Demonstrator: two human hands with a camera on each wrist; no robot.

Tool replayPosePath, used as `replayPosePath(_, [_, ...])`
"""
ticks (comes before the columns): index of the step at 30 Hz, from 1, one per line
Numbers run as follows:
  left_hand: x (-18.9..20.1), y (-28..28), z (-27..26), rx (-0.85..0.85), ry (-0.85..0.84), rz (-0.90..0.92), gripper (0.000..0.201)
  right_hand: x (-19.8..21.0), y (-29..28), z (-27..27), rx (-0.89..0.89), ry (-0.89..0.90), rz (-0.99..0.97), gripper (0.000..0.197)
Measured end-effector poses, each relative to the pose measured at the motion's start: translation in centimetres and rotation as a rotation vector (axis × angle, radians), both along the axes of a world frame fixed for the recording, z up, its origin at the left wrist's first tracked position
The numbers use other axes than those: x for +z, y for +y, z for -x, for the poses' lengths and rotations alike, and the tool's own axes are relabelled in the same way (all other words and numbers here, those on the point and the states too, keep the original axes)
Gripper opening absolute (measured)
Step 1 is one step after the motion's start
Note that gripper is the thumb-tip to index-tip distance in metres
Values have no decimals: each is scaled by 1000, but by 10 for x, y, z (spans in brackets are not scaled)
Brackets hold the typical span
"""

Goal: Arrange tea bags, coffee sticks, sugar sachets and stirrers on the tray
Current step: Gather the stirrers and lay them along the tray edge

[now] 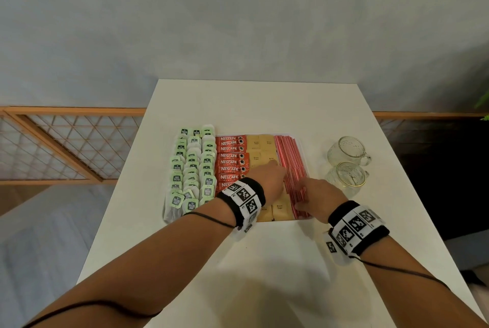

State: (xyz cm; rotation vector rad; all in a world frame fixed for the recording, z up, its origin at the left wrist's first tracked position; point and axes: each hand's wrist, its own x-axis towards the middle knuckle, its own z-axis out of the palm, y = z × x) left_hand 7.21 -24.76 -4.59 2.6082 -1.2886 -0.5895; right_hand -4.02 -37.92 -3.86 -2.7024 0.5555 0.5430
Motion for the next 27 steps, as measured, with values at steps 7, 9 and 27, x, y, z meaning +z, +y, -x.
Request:
replayPosePath(7, [12, 25, 0, 45, 31, 39, 39, 7, 5, -3, 5, -45, -38, 24])
replayPosePath(9, [14, 39, -3, 83, 36, 67, 41, 9, 9, -3, 14, -86, -79, 21])
replayPosePath(27, [-3, 134, 6, 224, 13, -7, 5, -17, 82, -17, 338, -230, -172, 14])
